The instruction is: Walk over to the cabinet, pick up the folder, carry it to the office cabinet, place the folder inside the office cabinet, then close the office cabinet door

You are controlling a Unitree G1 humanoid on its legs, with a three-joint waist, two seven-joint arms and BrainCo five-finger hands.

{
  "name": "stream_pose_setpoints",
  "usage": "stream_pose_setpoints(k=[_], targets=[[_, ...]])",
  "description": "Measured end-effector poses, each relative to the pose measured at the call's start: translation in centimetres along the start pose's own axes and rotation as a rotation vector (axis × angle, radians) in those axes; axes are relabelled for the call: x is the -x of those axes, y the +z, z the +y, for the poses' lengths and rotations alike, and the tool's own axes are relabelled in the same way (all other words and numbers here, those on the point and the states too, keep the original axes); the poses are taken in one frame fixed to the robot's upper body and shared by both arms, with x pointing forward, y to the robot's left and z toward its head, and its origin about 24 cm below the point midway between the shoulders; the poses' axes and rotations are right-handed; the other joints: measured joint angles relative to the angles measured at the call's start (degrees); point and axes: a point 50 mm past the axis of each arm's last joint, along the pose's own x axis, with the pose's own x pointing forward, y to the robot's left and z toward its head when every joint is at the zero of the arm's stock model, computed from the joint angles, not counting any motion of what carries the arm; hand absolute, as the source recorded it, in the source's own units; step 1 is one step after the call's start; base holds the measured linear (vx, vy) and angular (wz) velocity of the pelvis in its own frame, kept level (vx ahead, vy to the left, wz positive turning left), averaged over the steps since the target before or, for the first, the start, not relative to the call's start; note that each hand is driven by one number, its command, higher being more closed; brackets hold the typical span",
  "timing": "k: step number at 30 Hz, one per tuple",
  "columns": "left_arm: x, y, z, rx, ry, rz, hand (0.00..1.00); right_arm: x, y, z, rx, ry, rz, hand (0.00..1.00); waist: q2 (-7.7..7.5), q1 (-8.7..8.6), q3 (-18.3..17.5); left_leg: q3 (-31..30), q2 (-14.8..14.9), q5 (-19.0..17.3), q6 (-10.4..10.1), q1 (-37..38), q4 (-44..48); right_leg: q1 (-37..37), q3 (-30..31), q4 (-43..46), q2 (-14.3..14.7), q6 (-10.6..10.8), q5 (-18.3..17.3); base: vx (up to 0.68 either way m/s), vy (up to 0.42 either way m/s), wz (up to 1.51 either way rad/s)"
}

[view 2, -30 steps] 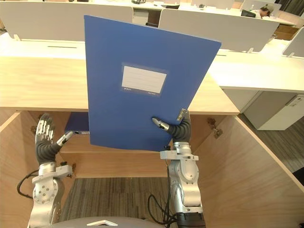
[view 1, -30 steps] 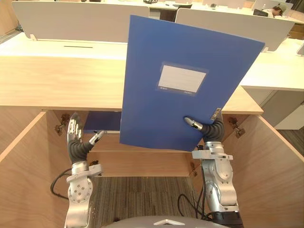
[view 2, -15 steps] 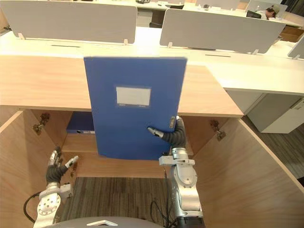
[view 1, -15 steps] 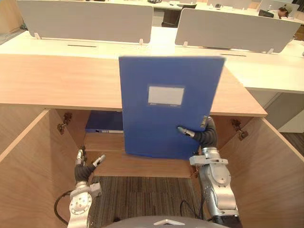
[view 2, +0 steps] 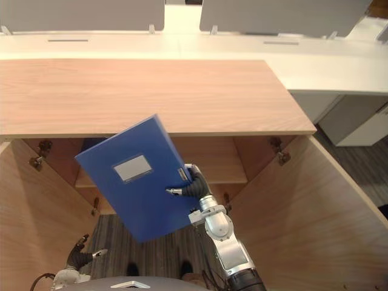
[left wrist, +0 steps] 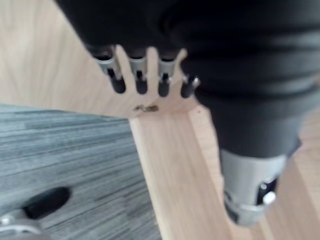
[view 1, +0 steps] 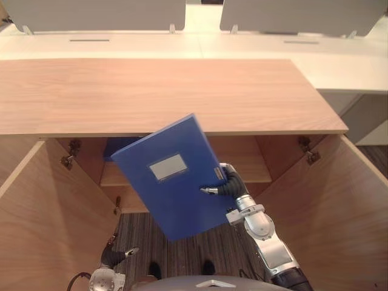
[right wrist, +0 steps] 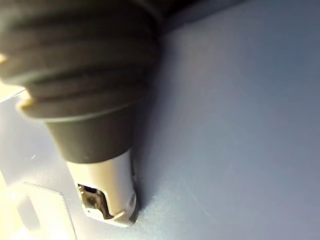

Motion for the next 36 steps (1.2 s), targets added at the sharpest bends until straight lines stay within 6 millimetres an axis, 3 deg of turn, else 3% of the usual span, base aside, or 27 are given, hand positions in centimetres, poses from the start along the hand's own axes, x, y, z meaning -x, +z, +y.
stream_pose_setpoints(k=[1, 3, 6, 9, 13, 15, 20, 25, 34, 36], targets=[[-0.8, 1.2, 0.2, -0.001, 0.013, -0.028, 0.0, -1.0, 0.8, -0.2, 0.035, 0.01, -0.044, 1.0, 0.38, 0.02, 3.5, -0.06, 0.56, -2.23, 0.01, -4.3, 6.21, -2.78, 0.12, 2.65, 0.0, -0.6, -0.39, -0.1, -0.019, 0.02], [-2.0, 3.1, 0.4, 0.004, 0.037, -0.071, 0.0, -2.9, 1.8, -0.3, 0.096, 0.039, -0.102, 1.0, 1.74, -0.09, 7.2, -0.55, 2.8, -6.12, 0.47, -13.97, 17.88, -9.69, 0.08, 8.41, 0.98, -0.82, -1.41, -0.17, -0.027, -0.03], [-3.3, 6.1, 0.8, 0.051, 0.071, -0.141, 0.0, -4.4, 2.5, -0.5, 0.168, 0.053, -0.139, 1.0, 2.75, 0.45, 11.93, -1.68, 4.24, -7.9, 0.32, -21.98, 25.37, -17.59, -0.38, 16.31, 1.4, -1.17, -3.64, -0.22, 0.006, 0.06], [-3.5, 7.0, 0.9, 0.101, 0.088, -0.158, 0.0, -4.7, 2.9, -0.4, 0.172, 0.051, -0.155, 1.0, 2.67, 0.77, 14.02, -1.82, 4.95, -10.17, -0.1, -28.25, 31.09, -25.16, -0.27, 25.01, 0.93, -1.34, -7.23, -0.18, -0.012, 0.04], [-3.5, 8.3, 1.1, 0.179, 0.115, -0.2, 0.0, -4.7, 4.8, -0.1, 0.158, 0.024, -0.229, 1.0, 2.96, 1.35, 15.14, -1.74, 6.11, -11.63, -0.05, -35.93, 37.0, -33.43, -0.34, 31.9, 0.34, -1.99, -9.9, -0.12, -0.009, -0.03], [-3.5, 10.3, 1.1, 0.268, 0.135, -0.26, 0.0, -4.7, 6.8, -0.7, 0.136, -0.015, -0.31, 1.0, 3.29, 1.8, 16.64, -1.7, 7.0, -12.26, -0.09, -40.4, 40.18, -38.04, -0.39, 35.38, 0.33, -2.42, -10.72, -0.12, -0.038, -0.01], [-3.5, 12.5, 1.1, 0.387, 0.165, -0.315, 0.0, -5.2, 8.7, -2.5, -0.029, -0.149, -0.375, 1.0, 3.46, 2.31, 17.91, -2.06, 8.39, -13.4, -0.24, -48.03, 45.56, -45.65, -0.65, 41.24, 0.32, -3.06, -12.01, -0.06, -0.032, 0.0], [-3.7, 15.1, 2.5, 0.513, 0.227, -0.38, 0.0, -5.9, 9.8, -5.9, -0.199, -0.32, -0.42, 1.0, 3.51, 3.53, 20.59, -4.11, 8.8, -15.47, -0.68, -55.34, 52.55, -52.66, -1.63, 49.55, -0.3, -3.56, -15.28, -0.01, -0.055, 0.12], [-3.6, 16.4, 3.8, 0.743, 0.23, -0.424, 0.0, -7.1, 11.4, -11.5, -0.507, -0.532, -0.518, 1.0, 3.28, 4.09, 21.85, -6.27, 10.06, -17.18, -1.55, -62.85, 59.42, -59.64, -2.93, 57.37, -0.14, -4.72, -18.79, 0.0, -0.075, 0.03], [-3.6, 17.5, 3.9, 0.754, 0.222, -0.455, 0.0, -7.4, 12.3, -12.7, -0.609, -0.551, -0.575, 1.0, 3.28, 4.09, 21.85, -6.57, 10.37, -17.24, -1.58, -64.04, 60.03, -60.64, -3.39, 58.01, -0.03, -4.73, -18.99, -0.03, -0.052, 0.02]])
